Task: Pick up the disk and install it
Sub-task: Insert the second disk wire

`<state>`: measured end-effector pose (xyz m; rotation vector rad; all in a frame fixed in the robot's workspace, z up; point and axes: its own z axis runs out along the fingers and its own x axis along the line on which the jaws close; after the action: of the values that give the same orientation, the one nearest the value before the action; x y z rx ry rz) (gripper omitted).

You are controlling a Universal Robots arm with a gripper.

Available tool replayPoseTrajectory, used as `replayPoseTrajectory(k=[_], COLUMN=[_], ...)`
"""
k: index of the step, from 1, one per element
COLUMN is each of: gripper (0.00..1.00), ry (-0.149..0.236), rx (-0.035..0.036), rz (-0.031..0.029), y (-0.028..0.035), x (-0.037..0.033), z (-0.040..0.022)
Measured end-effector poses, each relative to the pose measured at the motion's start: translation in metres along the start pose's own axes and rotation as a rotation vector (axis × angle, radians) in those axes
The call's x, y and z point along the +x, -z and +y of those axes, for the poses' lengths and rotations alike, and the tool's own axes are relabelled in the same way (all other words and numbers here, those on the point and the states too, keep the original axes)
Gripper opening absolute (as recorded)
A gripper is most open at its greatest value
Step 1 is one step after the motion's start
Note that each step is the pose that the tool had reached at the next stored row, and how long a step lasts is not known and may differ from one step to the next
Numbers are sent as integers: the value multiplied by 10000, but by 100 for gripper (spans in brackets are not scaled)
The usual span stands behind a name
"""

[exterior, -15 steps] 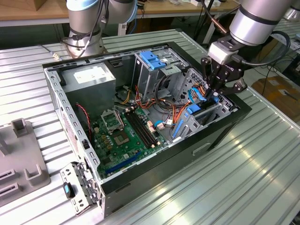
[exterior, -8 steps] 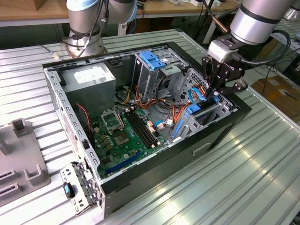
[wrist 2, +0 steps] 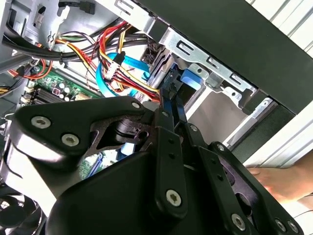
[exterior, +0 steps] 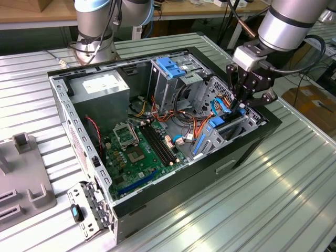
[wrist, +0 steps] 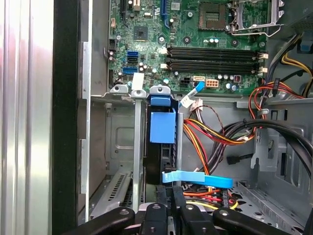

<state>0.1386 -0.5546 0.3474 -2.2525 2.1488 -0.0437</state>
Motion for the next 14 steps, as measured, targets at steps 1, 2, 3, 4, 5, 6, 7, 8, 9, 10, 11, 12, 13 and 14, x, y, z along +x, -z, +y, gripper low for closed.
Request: replayPoseTrajectory(k=[1,2,3,4,5,6,7,8,9,10,11,12,13,14], gripper=[16,16,16,16,16,16,16,16,16,16,16,16,16,16], ry=[0,0,0,-1,-2,-3,-21,-23,-24,-24,-24,-24,-24,-25], rx=[0,0,1,2,3,4,5,5,5,5,5,5,5,5], rz=[-3,-1,-11,-31,-55,-84,-97,-98,-99,-98,-100,-97,-98,-98], y=[-1,0,-1,0,-1,-2,-2,-2,-3,-3,-7,-14,-23,-28], x=[8,14,13,14,14,13,14,14,14,14,14,14,14,15], z=[0,1,1,2,2,3,3,3,3,3,3,3,3,4])
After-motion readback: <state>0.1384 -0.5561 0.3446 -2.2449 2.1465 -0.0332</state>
